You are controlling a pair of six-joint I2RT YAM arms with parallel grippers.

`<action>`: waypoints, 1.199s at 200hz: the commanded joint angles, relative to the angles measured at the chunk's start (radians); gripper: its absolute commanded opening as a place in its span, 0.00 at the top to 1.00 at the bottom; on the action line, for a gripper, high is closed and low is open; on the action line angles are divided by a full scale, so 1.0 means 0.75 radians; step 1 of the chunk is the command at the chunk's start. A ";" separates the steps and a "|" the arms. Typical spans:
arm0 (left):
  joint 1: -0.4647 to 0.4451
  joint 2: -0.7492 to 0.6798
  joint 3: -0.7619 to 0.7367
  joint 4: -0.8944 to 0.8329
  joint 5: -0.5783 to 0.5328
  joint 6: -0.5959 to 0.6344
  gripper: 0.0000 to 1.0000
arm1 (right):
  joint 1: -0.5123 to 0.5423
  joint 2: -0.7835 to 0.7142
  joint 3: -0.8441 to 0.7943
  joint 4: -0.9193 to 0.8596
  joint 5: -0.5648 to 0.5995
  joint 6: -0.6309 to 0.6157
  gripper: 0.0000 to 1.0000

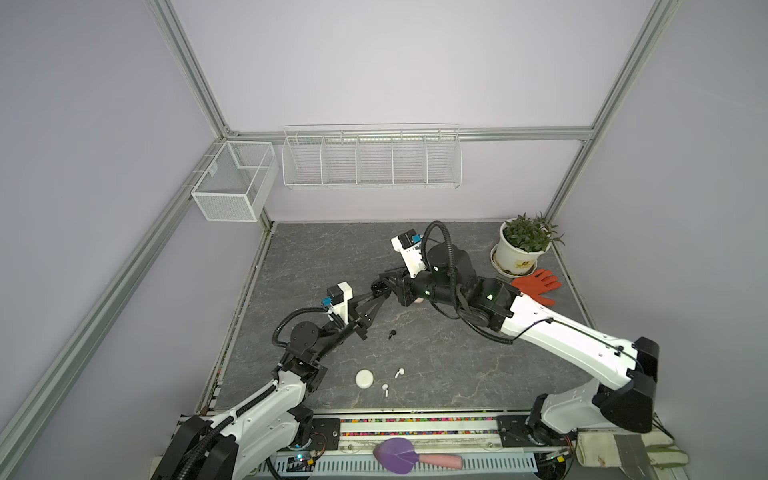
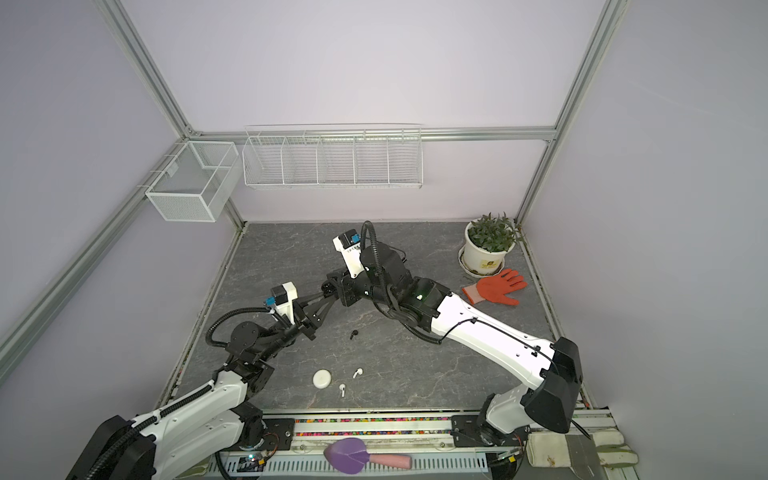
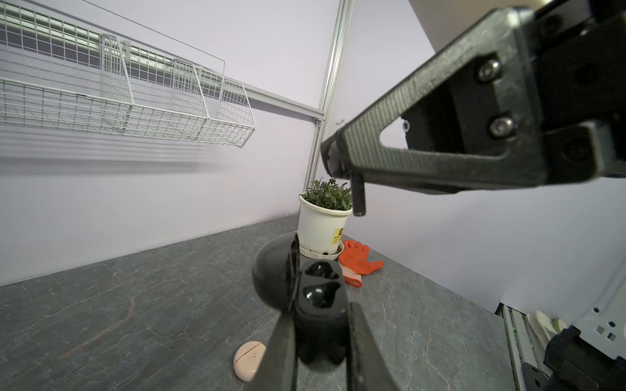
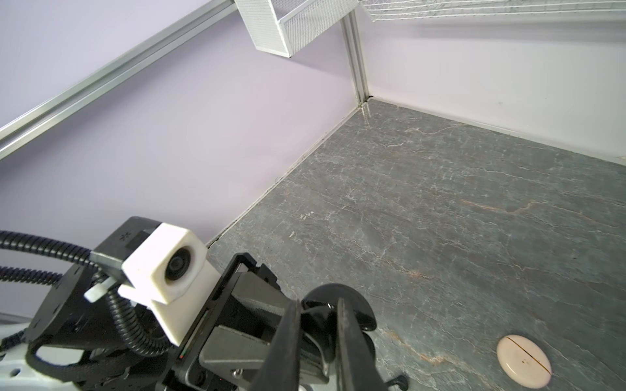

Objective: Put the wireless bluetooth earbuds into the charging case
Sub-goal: 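Carry the black earbud with the right gripper toward the open case in the left gripper, then lower the black earbud into the open black case with the right gripper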

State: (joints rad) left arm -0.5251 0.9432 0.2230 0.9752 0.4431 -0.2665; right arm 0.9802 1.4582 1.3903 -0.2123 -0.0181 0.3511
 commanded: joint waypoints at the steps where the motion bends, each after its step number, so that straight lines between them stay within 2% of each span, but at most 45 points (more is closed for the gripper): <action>1: -0.006 -0.035 0.036 0.027 0.020 0.032 1.00 | 0.007 0.007 -0.025 0.074 -0.085 -0.044 0.93; 75: -0.006 -0.068 0.026 0.009 0.031 0.038 1.00 | 0.004 0.015 -0.043 0.109 -0.188 -0.081 0.93; 240: -0.006 -0.154 0.012 -0.047 0.033 0.040 1.00 | 0.005 0.038 -0.110 0.160 -0.227 -0.128 0.93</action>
State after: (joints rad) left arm -0.5247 0.8551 0.2226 0.9329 0.4606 -0.2520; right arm 0.9798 1.4765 1.3293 -0.1062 -0.1642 0.2745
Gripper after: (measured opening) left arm 0.193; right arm 0.174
